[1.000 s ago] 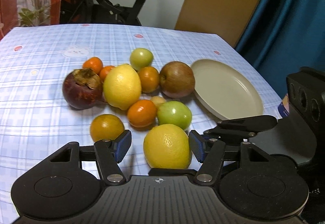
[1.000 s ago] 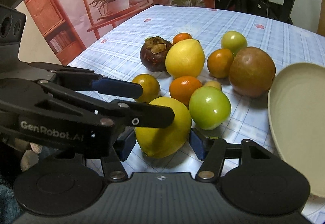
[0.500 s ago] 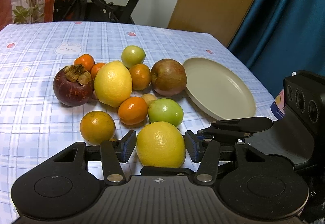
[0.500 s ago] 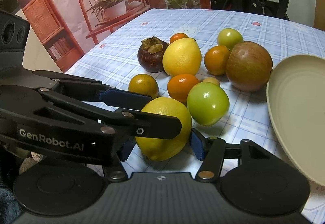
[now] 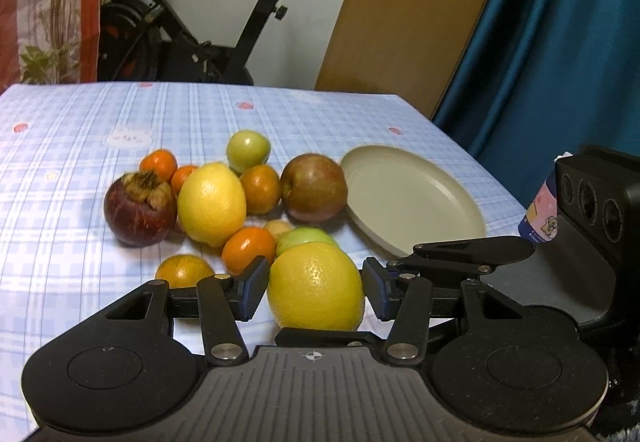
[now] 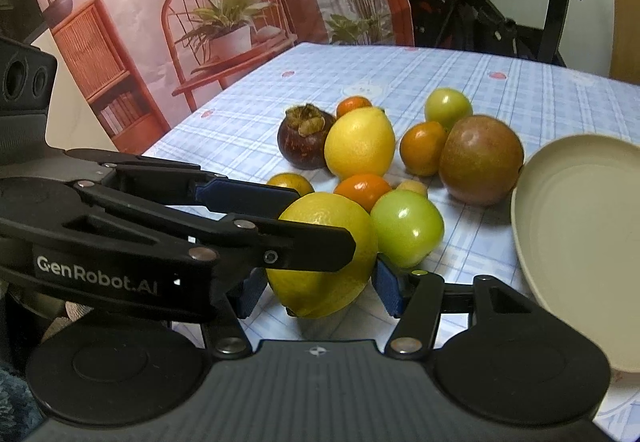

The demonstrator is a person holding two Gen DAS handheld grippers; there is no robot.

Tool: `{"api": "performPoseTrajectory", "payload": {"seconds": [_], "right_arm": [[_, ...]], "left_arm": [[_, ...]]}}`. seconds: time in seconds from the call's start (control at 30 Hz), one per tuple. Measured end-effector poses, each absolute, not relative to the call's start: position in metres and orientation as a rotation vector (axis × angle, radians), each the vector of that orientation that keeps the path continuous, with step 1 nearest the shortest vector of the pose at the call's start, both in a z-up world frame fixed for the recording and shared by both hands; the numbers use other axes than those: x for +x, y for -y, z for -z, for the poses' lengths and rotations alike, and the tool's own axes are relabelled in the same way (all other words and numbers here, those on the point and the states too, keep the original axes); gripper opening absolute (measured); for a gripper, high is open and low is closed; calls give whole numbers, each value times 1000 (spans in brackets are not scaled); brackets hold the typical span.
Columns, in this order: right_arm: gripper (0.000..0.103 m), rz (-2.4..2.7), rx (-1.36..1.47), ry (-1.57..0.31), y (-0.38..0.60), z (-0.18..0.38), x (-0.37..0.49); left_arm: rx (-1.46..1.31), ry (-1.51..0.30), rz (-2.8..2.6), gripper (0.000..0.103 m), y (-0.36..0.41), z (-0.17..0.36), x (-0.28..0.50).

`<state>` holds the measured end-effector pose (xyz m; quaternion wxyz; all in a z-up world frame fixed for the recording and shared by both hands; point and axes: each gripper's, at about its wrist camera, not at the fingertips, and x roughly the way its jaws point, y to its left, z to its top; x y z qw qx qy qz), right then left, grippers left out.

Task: Organize fruits
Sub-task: 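Close the left gripper on the yellow lemon and lift it, then carry the lemon over the beige plate and open the left gripper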

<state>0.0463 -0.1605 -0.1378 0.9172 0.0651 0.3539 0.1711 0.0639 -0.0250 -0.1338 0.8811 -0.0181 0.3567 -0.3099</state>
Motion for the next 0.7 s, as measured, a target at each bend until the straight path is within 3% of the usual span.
{"api": "performPoseTrajectory", "payload": {"seconds": [0.3, 0.7], "right_arm": [[60, -294, 143, -627, 173, 120, 38], [60, -155, 223, -560, 236, 108, 42]], "left_arm": [[-12, -687, 695, 54, 43, 113, 74], [54, -680, 798, 54, 124, 107, 122]]}}
